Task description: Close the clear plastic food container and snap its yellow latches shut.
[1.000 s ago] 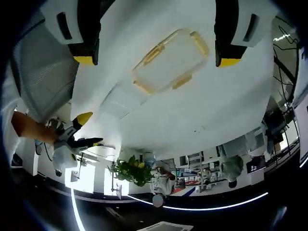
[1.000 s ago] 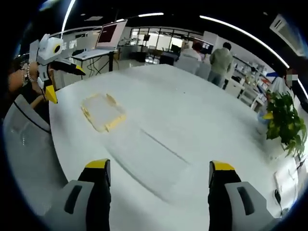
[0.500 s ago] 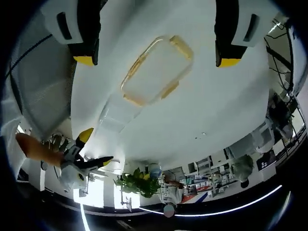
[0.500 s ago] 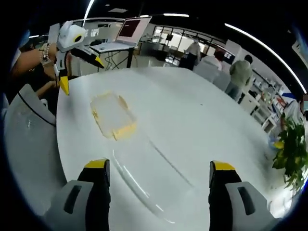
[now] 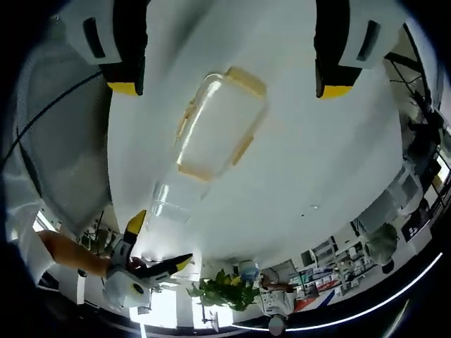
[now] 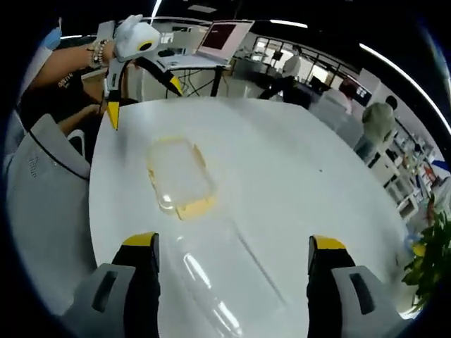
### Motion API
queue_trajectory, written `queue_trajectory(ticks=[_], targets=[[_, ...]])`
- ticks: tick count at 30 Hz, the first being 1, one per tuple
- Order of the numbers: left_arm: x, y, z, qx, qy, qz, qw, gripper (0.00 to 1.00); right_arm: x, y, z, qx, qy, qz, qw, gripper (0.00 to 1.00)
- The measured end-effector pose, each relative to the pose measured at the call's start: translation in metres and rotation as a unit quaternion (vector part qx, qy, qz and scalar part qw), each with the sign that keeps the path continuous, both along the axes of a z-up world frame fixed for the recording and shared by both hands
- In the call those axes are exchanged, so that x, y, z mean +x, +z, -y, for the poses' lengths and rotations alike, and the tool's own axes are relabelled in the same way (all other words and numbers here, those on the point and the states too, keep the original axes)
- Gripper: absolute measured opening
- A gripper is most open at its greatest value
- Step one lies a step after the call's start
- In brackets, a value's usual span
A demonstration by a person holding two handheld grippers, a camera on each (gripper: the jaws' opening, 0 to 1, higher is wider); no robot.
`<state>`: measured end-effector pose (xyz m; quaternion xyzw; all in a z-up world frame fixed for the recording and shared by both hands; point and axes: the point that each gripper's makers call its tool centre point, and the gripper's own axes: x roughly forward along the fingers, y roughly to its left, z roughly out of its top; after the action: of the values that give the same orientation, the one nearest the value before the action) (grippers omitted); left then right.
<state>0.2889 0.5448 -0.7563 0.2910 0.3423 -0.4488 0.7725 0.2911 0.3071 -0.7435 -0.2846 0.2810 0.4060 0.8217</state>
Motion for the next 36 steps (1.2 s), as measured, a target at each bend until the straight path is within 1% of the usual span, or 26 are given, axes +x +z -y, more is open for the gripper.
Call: queue_trajectory(ticks=[1,2,5,7,10,16,18,19,20,24,26,28,29,33,36], targets=[[0.001,-0.001,-0.001,0.007,-0.006,0.001,1.0,0.99,0.0,-0.001,-0.003,-0.001,0.005,-0.002,1.0,0.84],[0.0,-0.003,-0.001,0.014,-0.016,-0.005,0.9998,0.99,0.0,-0.002,-0.005,-0.004,0.01,-0.004,0.9999,0.84],[0.0,-0.007,0.0,0.023,-0.036,-0.017,0.999,0.99,0.003,-0.004,-0.014,-0.016,0.032,-0.007,0.9993,0.84],[-0.001,-0.012,-0.001,0.031,-0.048,-0.032,0.9979,0.99,0.004,-0.006,-0.019,-0.017,0.042,-0.013,0.9989,0.85],[0.002,-0.021,-0.007,0.065,-0.067,-0.038,0.9949,0.99,0.006,-0.008,-0.028,-0.025,0.061,-0.017,0.9977,0.85],[0.004,-0.031,-0.007,0.073,-0.088,-0.057,0.9918,0.99,0.01,-0.014,-0.042,-0.025,0.087,-0.028,0.9955,0.85],[0.004,-0.034,-0.008,0.079,-0.095,-0.065,0.9902,0.99,0.01,-0.017,-0.048,-0.026,0.101,-0.032,0.9941,0.83],[0.004,-0.037,-0.008,0.082,-0.102,-0.067,0.9891,0.99,0.007,-0.018,-0.052,-0.021,0.117,-0.035,0.9923,0.83],[0.006,-0.038,-0.009,0.084,-0.103,-0.067,0.9889,0.99,0.007,-0.019,-0.055,-0.018,0.121,-0.036,0.9918,0.83],[0.006,-0.044,-0.009,0.089,-0.112,-0.077,0.9868,0.99,0.009,-0.027,-0.06,-0.027,0.132,-0.046,0.9898,0.83],[0.007,-0.047,-0.009,0.09,-0.118,-0.08,0.9857,0.96,0.01,-0.03,-0.061,-0.033,0.137,-0.048,0.9889,0.81],[0.006,-0.049,-0.007,0.086,-0.124,-0.093,0.9842,0.92,0.011,-0.035,-0.063,-0.04,0.144,-0.053,0.9874,0.79],[0.006,-0.05,-0.007,0.086,-0.125,-0.093,0.984,0.9,0.011,-0.036,-0.064,-0.039,0.146,-0.056,0.9869,0.79],[0.009,-0.054,-0.007,0.09,-0.133,-0.094,0.9826,0.88,0.011,-0.041,-0.069,-0.037,0.158,-0.067,0.9845,0.77],[0.009,-0.058,-0.006,0.089,-0.134,-0.104,0.9815,0.86,0.011,-0.046,-0.071,-0.041,0.166,-0.075,0.9824,0.76]])
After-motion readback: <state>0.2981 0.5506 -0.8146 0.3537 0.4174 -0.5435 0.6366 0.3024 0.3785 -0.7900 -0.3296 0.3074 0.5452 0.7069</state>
